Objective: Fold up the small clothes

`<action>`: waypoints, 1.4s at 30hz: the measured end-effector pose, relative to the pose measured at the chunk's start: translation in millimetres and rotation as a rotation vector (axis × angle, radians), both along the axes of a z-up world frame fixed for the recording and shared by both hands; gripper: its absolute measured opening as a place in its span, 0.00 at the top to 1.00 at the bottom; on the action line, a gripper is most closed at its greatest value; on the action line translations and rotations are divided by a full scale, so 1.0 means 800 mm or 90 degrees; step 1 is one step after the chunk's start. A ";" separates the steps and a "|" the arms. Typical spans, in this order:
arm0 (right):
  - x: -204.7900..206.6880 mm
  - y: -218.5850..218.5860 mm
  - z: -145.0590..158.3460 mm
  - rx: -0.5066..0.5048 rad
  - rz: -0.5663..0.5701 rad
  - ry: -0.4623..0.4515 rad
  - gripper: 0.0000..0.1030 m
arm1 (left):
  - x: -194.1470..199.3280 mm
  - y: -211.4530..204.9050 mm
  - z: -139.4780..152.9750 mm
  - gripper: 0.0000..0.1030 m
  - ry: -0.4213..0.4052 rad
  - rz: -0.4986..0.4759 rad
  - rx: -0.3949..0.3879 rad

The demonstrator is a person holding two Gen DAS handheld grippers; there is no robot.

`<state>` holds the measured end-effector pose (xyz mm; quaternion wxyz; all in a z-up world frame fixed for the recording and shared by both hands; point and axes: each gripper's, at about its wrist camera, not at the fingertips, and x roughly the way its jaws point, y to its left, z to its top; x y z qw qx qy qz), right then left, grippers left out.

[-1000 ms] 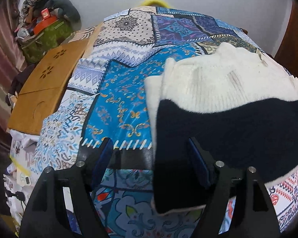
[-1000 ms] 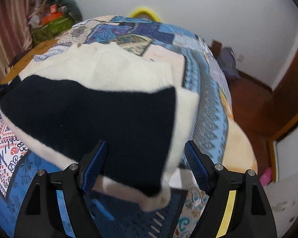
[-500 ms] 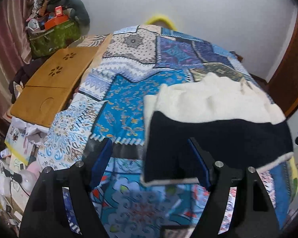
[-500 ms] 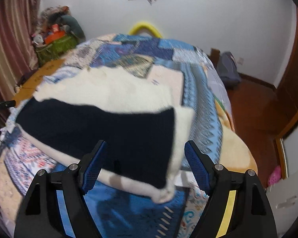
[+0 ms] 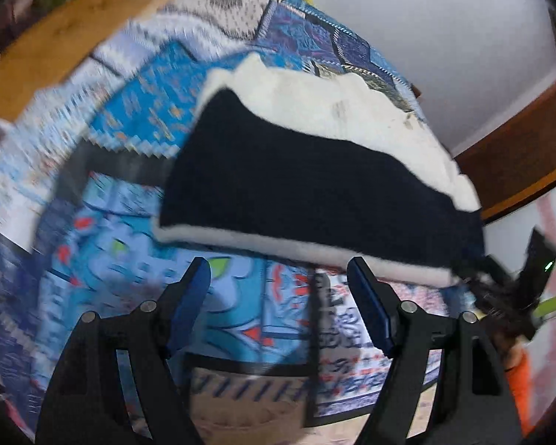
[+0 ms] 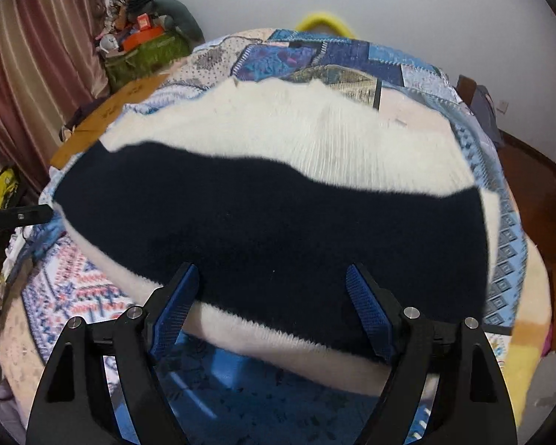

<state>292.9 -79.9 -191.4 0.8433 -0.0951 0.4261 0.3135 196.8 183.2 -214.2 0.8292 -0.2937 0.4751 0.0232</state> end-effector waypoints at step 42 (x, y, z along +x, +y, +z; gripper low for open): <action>0.005 -0.028 -0.009 0.077 -0.028 0.084 0.26 | 0.063 0.031 0.157 0.76 -0.154 0.135 0.214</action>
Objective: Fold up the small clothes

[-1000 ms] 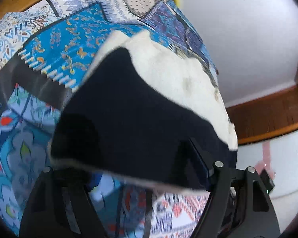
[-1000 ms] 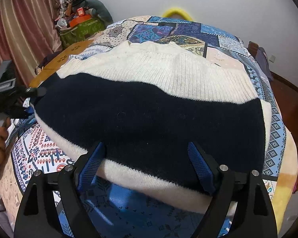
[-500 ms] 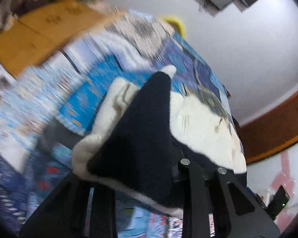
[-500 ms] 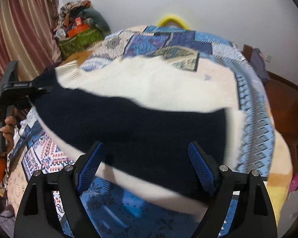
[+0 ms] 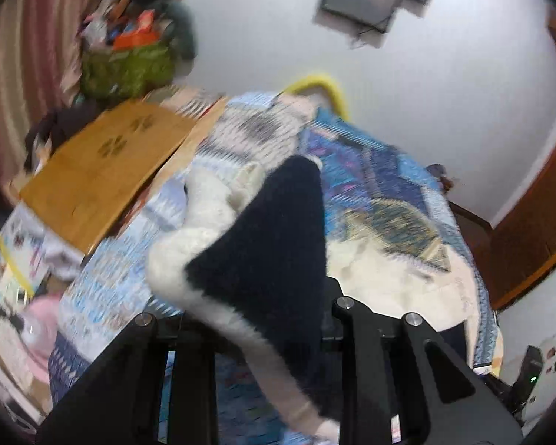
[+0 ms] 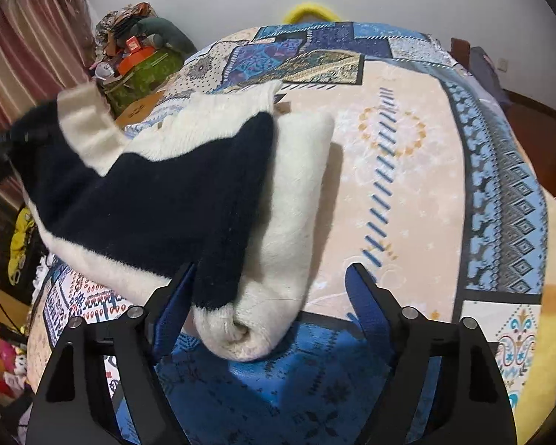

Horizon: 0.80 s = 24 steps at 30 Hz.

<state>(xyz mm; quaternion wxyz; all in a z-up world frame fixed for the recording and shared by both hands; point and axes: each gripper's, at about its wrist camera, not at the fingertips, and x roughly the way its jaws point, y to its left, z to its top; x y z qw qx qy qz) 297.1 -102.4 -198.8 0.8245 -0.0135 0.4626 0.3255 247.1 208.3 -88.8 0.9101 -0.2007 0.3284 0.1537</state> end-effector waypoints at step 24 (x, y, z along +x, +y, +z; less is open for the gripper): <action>-0.011 -0.020 0.012 0.035 0.007 0.004 0.26 | 0.065 -0.289 -0.034 0.52 0.099 -0.398 0.150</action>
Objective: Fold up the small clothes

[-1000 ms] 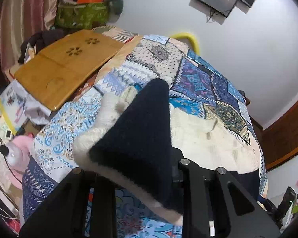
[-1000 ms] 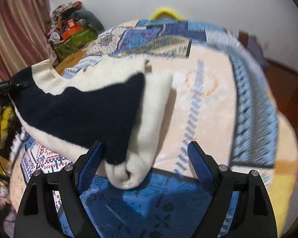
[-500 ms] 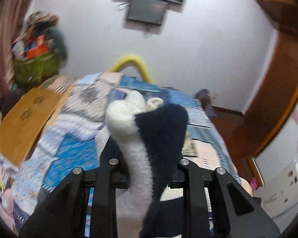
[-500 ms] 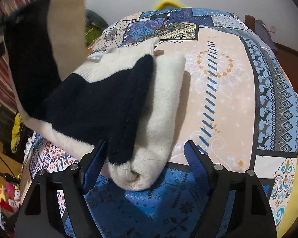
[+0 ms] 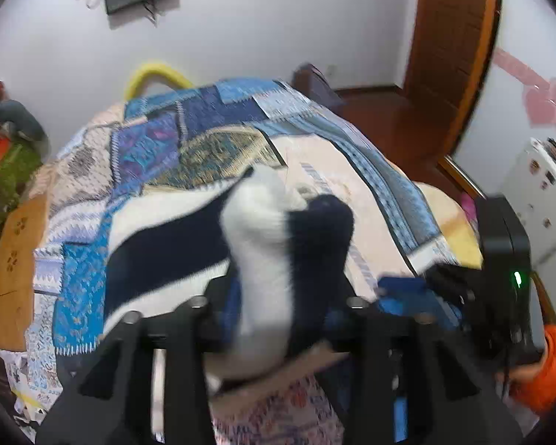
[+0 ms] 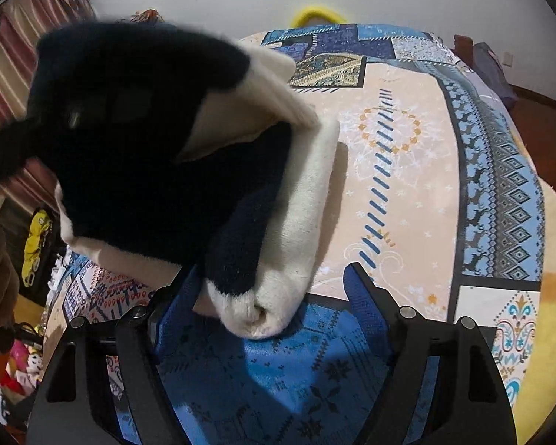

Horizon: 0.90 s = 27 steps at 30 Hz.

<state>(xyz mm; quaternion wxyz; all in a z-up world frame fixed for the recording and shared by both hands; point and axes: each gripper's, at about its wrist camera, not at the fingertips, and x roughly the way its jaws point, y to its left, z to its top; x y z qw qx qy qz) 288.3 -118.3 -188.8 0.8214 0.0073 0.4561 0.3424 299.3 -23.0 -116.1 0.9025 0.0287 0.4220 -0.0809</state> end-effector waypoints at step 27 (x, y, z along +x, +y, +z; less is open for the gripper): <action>0.110 0.006 0.027 0.003 -0.042 -0.052 0.26 | -0.020 0.170 -0.081 0.09 0.075 0.130 -0.143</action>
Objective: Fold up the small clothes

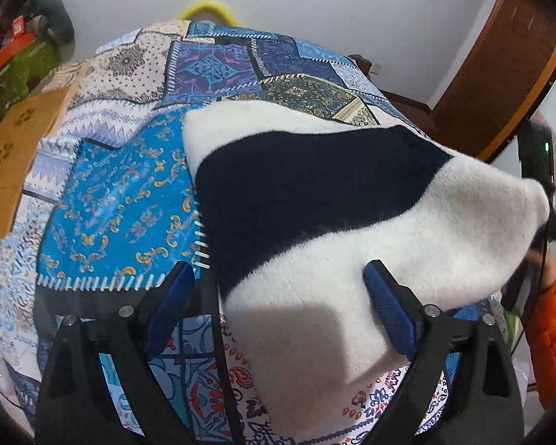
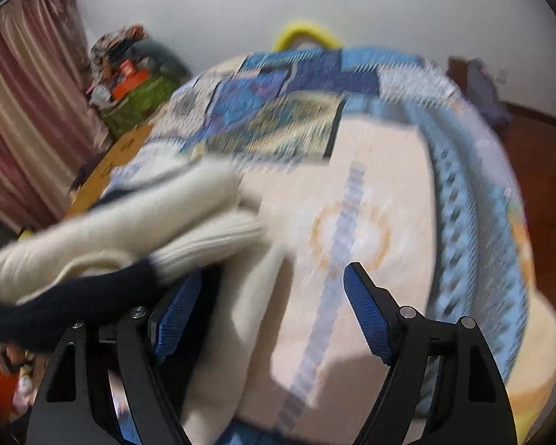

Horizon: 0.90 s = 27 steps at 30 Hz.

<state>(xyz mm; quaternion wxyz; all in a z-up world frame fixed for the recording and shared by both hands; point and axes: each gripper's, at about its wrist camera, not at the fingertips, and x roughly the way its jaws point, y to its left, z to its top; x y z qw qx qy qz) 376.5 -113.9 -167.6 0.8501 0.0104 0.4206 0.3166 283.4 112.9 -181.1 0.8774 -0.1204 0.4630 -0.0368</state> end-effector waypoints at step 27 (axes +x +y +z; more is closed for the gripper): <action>-0.084 0.044 0.026 0.058 0.104 0.083 0.68 | -0.063 -0.023 0.032 0.04 -0.017 -0.014 0.091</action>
